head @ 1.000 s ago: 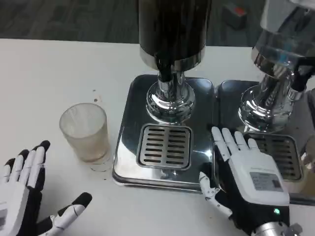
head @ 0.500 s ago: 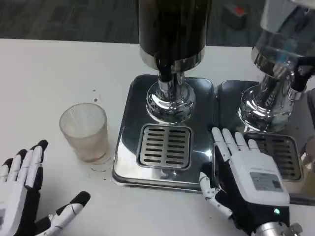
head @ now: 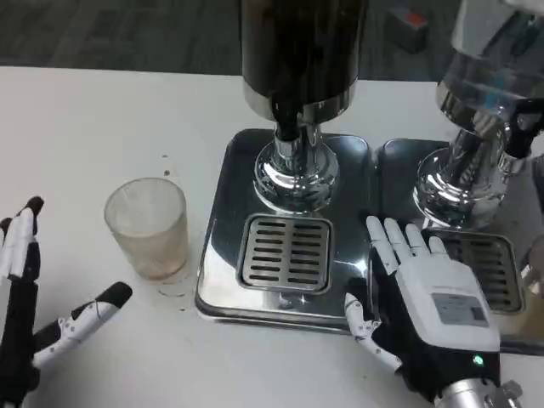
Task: Grasp the cup under the faucet to collect the drink, then remove the cup.
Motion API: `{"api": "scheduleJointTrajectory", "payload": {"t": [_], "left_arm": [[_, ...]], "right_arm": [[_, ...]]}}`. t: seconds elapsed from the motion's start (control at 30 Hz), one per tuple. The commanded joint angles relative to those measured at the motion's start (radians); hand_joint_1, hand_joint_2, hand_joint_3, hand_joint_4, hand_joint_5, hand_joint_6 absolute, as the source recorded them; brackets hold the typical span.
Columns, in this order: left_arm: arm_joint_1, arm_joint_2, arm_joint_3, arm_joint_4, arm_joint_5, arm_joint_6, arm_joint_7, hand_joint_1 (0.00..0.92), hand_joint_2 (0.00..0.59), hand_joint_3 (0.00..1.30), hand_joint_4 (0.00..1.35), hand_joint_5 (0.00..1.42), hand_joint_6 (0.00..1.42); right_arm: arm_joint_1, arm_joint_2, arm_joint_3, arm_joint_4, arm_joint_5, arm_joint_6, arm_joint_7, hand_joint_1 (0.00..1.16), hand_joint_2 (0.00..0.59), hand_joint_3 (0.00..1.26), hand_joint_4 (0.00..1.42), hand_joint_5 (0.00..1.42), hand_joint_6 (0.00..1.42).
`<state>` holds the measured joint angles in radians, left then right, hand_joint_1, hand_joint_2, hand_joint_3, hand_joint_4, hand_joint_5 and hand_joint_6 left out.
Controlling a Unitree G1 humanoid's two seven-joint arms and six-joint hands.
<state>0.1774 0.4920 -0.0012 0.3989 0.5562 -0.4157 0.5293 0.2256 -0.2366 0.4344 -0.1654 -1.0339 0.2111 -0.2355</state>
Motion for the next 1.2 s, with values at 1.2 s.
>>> {"api": "scheduleJointTrajectory", "payload": {"t": [1.2], "left_arm": [[-0.485, -0.077, -0.148, 0.629, -0.129, -0.205, -0.195, 0.096, 0.001, 0.0, 0.0, 0.18, 0.19]], "right_arm": [[0.024, 0.044, 0.007, -0.033, -0.015, 0.06, 0.001, 0.17, 0.582, 0.0, 0.0, 0.0, 0.0]]}}
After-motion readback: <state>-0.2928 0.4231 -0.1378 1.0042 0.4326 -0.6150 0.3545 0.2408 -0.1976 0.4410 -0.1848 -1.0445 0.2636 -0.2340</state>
